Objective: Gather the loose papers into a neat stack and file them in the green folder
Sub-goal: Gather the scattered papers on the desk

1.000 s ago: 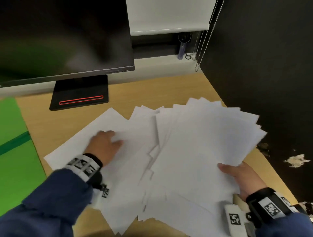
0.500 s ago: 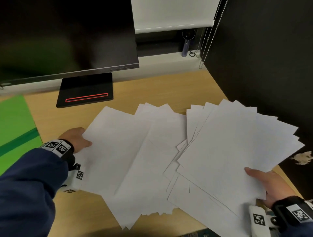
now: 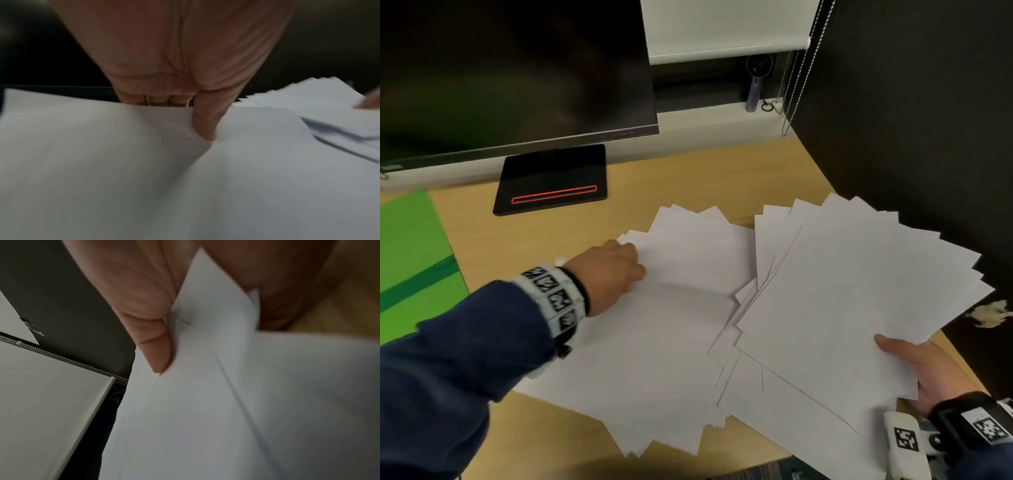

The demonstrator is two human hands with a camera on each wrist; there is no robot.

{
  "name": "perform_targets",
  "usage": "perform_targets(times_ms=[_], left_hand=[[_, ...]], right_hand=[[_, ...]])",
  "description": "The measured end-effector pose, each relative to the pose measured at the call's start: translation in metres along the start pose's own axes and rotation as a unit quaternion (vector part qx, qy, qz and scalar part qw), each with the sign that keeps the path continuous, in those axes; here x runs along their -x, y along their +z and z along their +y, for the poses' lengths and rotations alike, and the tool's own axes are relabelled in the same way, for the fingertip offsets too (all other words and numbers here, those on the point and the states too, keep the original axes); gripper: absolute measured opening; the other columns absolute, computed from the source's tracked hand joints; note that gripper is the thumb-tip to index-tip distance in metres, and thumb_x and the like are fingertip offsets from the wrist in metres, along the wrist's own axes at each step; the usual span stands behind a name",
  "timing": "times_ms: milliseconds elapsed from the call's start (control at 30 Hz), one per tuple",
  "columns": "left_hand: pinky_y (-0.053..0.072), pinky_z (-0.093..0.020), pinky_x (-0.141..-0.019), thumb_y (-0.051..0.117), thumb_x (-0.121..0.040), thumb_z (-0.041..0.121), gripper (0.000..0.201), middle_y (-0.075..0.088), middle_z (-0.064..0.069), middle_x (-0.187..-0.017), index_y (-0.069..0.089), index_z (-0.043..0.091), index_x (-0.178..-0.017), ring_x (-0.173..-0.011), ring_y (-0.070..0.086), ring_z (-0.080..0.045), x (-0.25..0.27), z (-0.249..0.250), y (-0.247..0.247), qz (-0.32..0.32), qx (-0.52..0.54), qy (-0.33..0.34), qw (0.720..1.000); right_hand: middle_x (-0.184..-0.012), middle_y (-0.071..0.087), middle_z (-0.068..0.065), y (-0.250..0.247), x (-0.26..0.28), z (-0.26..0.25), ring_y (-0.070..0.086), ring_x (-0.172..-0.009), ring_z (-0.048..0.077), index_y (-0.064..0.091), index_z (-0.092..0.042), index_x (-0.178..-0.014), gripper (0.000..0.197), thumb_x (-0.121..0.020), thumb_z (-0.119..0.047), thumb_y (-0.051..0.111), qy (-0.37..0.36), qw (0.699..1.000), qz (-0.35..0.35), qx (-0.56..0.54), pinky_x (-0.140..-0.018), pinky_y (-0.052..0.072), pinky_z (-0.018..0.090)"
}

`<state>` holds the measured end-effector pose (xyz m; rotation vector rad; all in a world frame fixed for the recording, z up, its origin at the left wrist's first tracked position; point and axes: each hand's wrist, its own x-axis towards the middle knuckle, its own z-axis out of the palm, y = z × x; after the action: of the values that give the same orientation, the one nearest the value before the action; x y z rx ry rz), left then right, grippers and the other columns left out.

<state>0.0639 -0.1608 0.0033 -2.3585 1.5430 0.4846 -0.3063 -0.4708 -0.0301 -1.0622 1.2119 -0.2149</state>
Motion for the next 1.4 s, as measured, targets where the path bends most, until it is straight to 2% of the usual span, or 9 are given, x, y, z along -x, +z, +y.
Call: perform_targets(times_ms=[67, 200, 467, 767, 933, 1100, 1200, 1300, 1400], left_hand=[[0.044, -0.038, -0.089, 0.048, -0.095, 0.024, 0.028, 0.045, -0.002, -0.129, 0.056, 0.026, -0.122, -0.115, 0.043, -0.026, -0.018, 0.020, -0.002, -0.016, -0.047, 0.040, 0.998], [0.043, -0.039, -0.093, 0.059, -0.091, 0.030, 0.041, 0.041, -0.006, -0.133, 0.049, 0.020, -0.130, -0.119, 0.041, -0.027, -0.041, 0.043, -0.009, -0.069, -0.070, 0.061, 0.993], [0.045, -0.039, -0.094, 0.073, -0.078, 0.046, 0.075, 0.044, -0.003, -0.135, 0.036, 0.022, -0.139, -0.120, 0.042, -0.024, -0.055, 0.051, -0.026, -0.132, -0.094, 0.039, 0.986], [0.043, -0.038, -0.088, 0.072, -0.080, 0.046, 0.066, 0.049, 0.000, -0.131, 0.042, 0.025, -0.135, -0.120, 0.045, -0.026, -0.055, 0.053, -0.024, -0.173, -0.070, 0.006, 0.982], [0.045, -0.038, -0.093, 0.065, -0.086, 0.044, 0.036, 0.041, 0.001, -0.124, 0.056, 0.026, -0.115, -0.121, 0.042, -0.024, -0.056, 0.045, -0.020, -0.140, -0.021, 0.001, 0.990], [0.047, -0.036, -0.080, 0.073, -0.079, 0.043, 0.050, 0.046, 0.005, -0.113, 0.049, 0.023, -0.118, -0.106, 0.049, -0.020, -0.060, 0.042, -0.020, -0.107, 0.046, -0.056, 0.992], [0.045, -0.031, -0.072, 0.073, -0.079, 0.043, 0.055, 0.056, 0.005, -0.102, 0.045, 0.024, -0.123, -0.095, 0.058, -0.021, -0.062, 0.043, -0.017, -0.144, 0.070, -0.097, 0.982], [0.044, -0.034, -0.094, 0.064, -0.089, 0.042, 0.063, 0.052, 0.000, -0.139, 0.043, 0.025, -0.145, -0.127, 0.051, -0.024, -0.065, 0.042, -0.016, -0.156, 0.041, -0.089, 0.983], [0.044, -0.038, -0.102, 0.062, -0.090, 0.043, 0.058, 0.044, -0.002, -0.138, 0.048, 0.024, -0.143, -0.129, 0.043, -0.025, -0.073, 0.038, -0.021, -0.103, 0.056, -0.095, 0.989]], right_hand=[[-0.086, 0.079, 0.017, -0.003, -0.002, 0.003, 0.077, -0.070, 0.032, 0.065, -0.001, -0.110, 0.054, -0.064, -0.021, 0.084, 0.014, 1.000, -0.004, -0.003, -0.077, 0.060, 0.046], [-0.106, 0.074, 0.028, -0.008, -0.005, 0.008, 0.073, -0.091, 0.045, 0.062, 0.004, -0.122, 0.037, -0.086, -0.006, 0.066, 0.038, 0.999, -0.004, -0.025, -0.104, 0.044, 0.061], [-0.101, 0.074, 0.025, -0.010, -0.003, 0.007, 0.077, -0.075, 0.037, 0.064, -0.002, -0.114, 0.023, -0.091, -0.002, 0.060, 0.025, 0.999, -0.007, -0.025, -0.062, 0.063, 0.047], [-0.117, 0.071, 0.025, -0.047, 0.007, 0.027, 0.073, -0.094, 0.045, 0.066, -0.005, -0.123, 0.043, -0.080, -0.006, 0.070, -0.014, 0.998, 0.055, -0.033, -0.093, 0.044, 0.072], [-0.096, 0.077, 0.023, -0.070, -0.008, 0.042, 0.072, -0.093, 0.046, 0.078, -0.004, -0.089, 0.052, -0.051, -0.035, 0.092, -0.002, 0.994, 0.105, 0.027, -0.098, 0.046, 0.069], [-0.100, 0.077, 0.021, -0.074, -0.013, 0.046, 0.072, -0.096, 0.043, 0.075, -0.001, -0.102, 0.065, -0.053, -0.040, 0.091, 0.011, 0.993, 0.106, 0.048, -0.097, 0.049, 0.065], [-0.094, 0.080, 0.011, -0.068, -0.008, 0.039, 0.075, -0.092, 0.031, 0.079, -0.011, -0.096, 0.072, -0.044, -0.060, 0.089, -0.012, 0.989, 0.096, 0.111, -0.077, 0.060, 0.049], [-0.087, 0.079, 0.018, -0.070, -0.006, 0.039, 0.074, -0.087, 0.039, 0.074, 0.002, -0.100, 0.058, -0.057, -0.033, 0.091, 0.009, 0.995, 0.084, 0.056, -0.083, 0.058, 0.046], [-0.096, 0.077, 0.024, -0.074, -0.009, 0.041, 0.075, -0.088, 0.040, 0.073, 0.002, -0.099, 0.059, -0.056, -0.034, 0.091, 0.028, 0.996, 0.075, 0.047, -0.092, 0.054, 0.061]])
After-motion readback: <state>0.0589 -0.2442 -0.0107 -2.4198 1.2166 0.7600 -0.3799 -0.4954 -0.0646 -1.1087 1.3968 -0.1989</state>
